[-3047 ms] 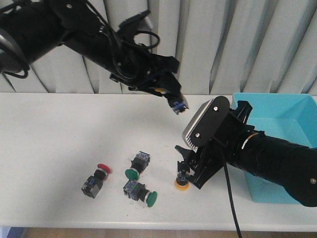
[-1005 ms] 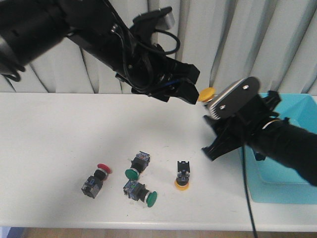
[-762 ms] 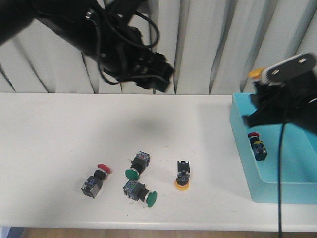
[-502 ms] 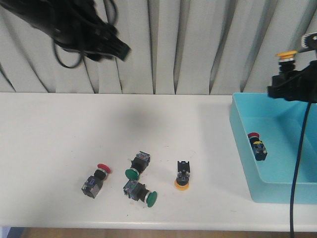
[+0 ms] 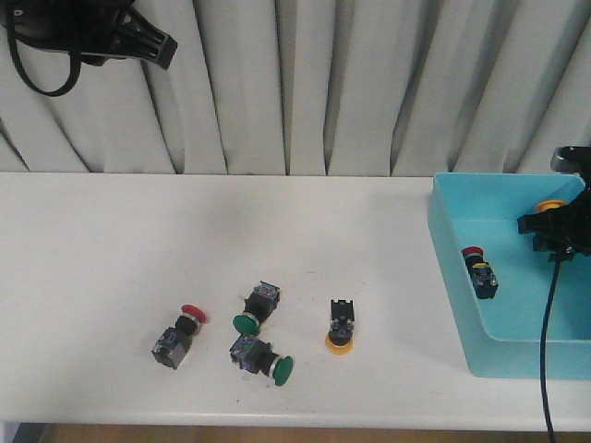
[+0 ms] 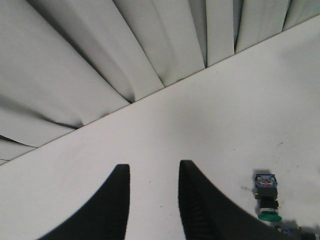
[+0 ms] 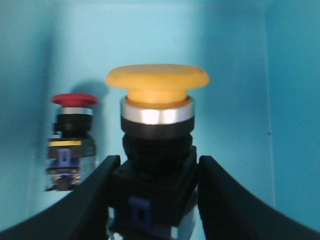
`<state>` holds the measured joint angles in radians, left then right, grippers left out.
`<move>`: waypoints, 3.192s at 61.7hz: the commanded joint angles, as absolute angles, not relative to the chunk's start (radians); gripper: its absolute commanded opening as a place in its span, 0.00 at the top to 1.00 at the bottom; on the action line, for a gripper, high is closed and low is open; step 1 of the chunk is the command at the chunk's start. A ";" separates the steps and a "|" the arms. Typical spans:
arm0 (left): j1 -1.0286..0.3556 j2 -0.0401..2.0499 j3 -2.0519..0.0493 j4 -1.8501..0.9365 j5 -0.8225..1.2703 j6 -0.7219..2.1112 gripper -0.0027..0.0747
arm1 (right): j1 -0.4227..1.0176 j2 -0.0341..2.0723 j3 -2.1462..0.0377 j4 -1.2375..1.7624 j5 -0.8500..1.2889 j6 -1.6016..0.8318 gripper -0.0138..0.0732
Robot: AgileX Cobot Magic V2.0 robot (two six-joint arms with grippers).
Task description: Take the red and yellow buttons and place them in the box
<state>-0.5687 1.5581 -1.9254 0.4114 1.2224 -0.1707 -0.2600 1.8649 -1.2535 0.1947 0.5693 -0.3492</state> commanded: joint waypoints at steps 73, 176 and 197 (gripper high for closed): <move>-0.567 1.520 -1.955 0.439 1.183 -0.184 0.66 | -0.265 1.888 -1.607 0.294 0.829 -0.382 0.29; -0.567 1.520 -1.955 0.431 1.182 -0.184 0.98 | -0.006 0.629 -0.937 0.472 0.207 -0.571 0.84; -0.567 1.531 -1.955 0.465 1.135 -0.183 0.98 | -0.006 0.629 -0.937 0.472 0.207 -0.571 0.84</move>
<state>-0.5687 1.5597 -1.9254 0.4121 1.2126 -0.1733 -0.0077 0.6218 -0.9123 0.4632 0.2757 -0.5718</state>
